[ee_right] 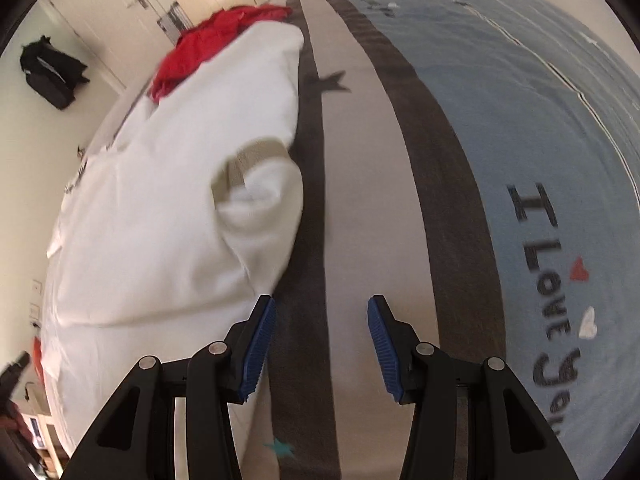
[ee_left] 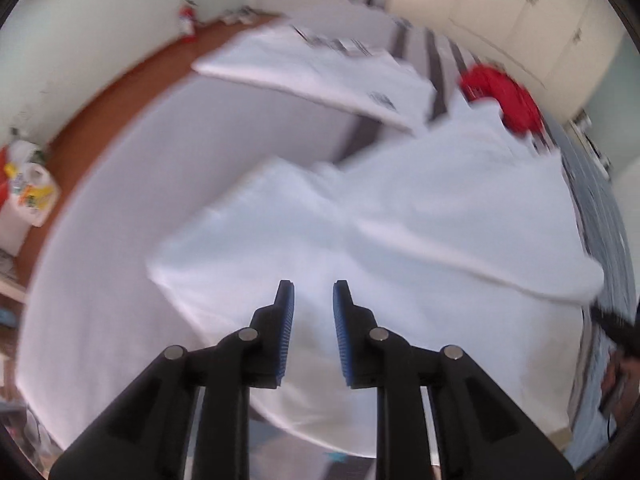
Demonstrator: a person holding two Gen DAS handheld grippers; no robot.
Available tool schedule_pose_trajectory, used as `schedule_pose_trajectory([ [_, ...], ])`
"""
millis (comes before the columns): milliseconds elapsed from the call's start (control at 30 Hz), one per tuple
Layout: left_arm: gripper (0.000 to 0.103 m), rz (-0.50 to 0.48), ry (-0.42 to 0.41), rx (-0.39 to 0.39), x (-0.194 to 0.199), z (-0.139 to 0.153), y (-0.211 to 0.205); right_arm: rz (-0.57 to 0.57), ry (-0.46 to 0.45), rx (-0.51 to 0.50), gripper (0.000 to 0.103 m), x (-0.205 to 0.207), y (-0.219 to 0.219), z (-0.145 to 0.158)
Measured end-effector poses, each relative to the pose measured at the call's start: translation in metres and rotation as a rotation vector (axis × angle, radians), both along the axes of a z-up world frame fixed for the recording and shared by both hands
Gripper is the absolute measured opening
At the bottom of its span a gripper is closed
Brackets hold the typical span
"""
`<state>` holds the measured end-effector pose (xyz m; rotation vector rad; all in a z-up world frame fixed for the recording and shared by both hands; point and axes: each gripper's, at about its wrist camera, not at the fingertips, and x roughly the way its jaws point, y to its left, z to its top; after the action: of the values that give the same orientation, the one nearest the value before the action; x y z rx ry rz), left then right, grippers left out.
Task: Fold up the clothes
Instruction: 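Grasp the white sleeve cuff with the right gripper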
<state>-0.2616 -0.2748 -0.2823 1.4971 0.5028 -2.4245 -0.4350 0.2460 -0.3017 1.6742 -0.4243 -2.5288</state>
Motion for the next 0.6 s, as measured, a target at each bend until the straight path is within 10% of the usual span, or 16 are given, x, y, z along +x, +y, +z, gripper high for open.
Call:
schedule_pose_trajectory([
  [600,0.017,0.02,-0.154,-0.01,-0.003,-0.062,-0.002,0.108,0.027,-0.058,0.044,-0.069,-0.023,-0.007],
])
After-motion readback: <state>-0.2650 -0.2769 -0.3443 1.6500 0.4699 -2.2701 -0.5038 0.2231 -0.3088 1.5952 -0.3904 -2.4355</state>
